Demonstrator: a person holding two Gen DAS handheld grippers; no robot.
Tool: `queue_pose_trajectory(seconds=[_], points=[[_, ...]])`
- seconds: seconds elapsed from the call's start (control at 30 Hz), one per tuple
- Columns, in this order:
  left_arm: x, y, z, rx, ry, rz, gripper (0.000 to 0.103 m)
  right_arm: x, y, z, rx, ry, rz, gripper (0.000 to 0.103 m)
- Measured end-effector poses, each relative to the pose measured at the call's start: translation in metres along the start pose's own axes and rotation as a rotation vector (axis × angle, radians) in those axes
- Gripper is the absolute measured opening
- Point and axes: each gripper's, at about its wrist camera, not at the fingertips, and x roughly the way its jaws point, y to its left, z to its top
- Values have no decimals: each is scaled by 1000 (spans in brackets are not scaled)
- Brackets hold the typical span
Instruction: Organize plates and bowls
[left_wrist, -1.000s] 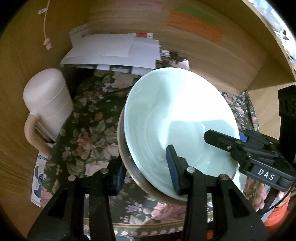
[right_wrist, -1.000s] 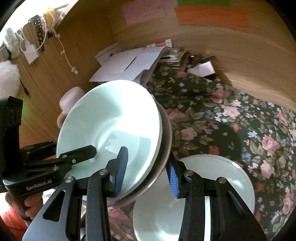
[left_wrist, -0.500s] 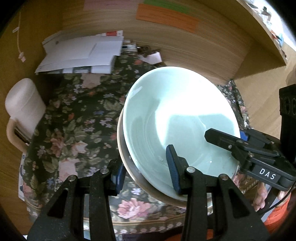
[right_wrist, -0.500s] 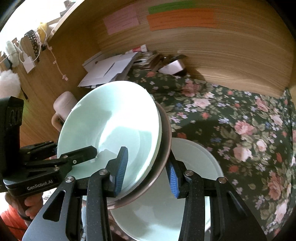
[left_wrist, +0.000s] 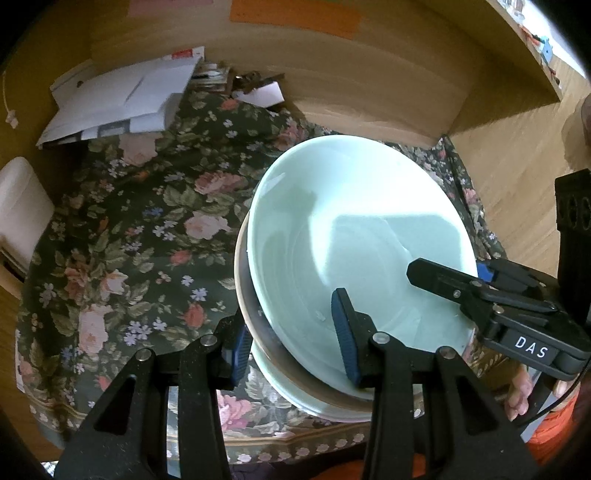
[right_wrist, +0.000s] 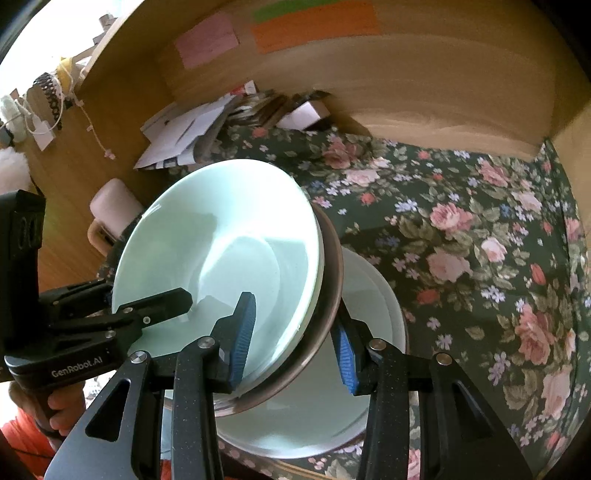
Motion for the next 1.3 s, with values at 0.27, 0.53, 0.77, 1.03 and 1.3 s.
queue_pose_trajectory(seconds=[0.27,0.53,0.77,1.03,1.3], points=[[16,-4,-6,8,38,-19,41,7,-10,-11,39,30,-17,37],[25,-6,-8,12,46,-30,41,15,-18,-15,81,34,-22,37],[25,0,-6,-11,44,-55,41,8,-18,-17,76,1,-18,39],[-21,-1,4,20,-130,21,41,-32,-1,-7,-1,-126,-83,39],[-98,-13,0,64,-416,72,58,-90,35,-6,-85,-340,-76,43]])
